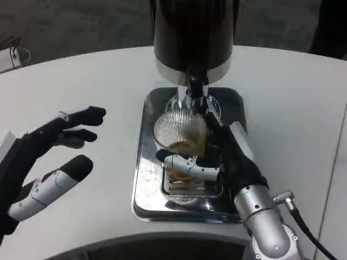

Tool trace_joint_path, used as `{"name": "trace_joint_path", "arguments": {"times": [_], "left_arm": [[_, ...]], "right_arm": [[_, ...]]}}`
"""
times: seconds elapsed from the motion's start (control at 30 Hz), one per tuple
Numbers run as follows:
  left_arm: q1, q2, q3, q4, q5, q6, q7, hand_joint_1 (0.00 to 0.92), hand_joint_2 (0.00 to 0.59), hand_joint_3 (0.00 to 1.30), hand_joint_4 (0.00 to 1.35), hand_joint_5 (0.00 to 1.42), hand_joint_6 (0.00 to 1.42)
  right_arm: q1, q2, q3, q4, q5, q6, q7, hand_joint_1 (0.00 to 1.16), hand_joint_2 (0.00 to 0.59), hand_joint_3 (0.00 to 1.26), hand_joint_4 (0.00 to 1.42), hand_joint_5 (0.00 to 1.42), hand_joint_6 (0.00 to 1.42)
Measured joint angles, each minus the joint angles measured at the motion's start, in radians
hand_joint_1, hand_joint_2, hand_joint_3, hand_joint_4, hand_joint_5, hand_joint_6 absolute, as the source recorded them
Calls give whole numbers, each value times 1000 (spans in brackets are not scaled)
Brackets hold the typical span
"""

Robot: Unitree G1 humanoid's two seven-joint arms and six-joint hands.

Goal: Grasp the cup under the faucet to collect the drink, then remove the cup.

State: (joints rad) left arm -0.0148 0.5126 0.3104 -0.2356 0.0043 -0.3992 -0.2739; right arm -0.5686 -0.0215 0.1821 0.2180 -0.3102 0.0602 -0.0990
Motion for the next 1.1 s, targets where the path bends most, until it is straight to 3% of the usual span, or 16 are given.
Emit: {"name": "trace_joint_path", "arguments": {"times": [0.4,0.83,1.1], "left_arm": [[27,0,10,-14,-4,10,-1,0,95,330,326,387,414],[45,3,27,-27,-19,27,-10,0,95,341,338,397,414],[45,3,27,-28,-20,29,-10,0,95,347,342,398,416]], "right_arm": [[0,37,19,18,-27,-1,-92,839,203,8,161,218,141],[21,87,35,18,-76,-1,-199,874,230,410,542,617,495],[44,120,54,13,-125,-2,-280,878,253,548,707,798,677]]}}
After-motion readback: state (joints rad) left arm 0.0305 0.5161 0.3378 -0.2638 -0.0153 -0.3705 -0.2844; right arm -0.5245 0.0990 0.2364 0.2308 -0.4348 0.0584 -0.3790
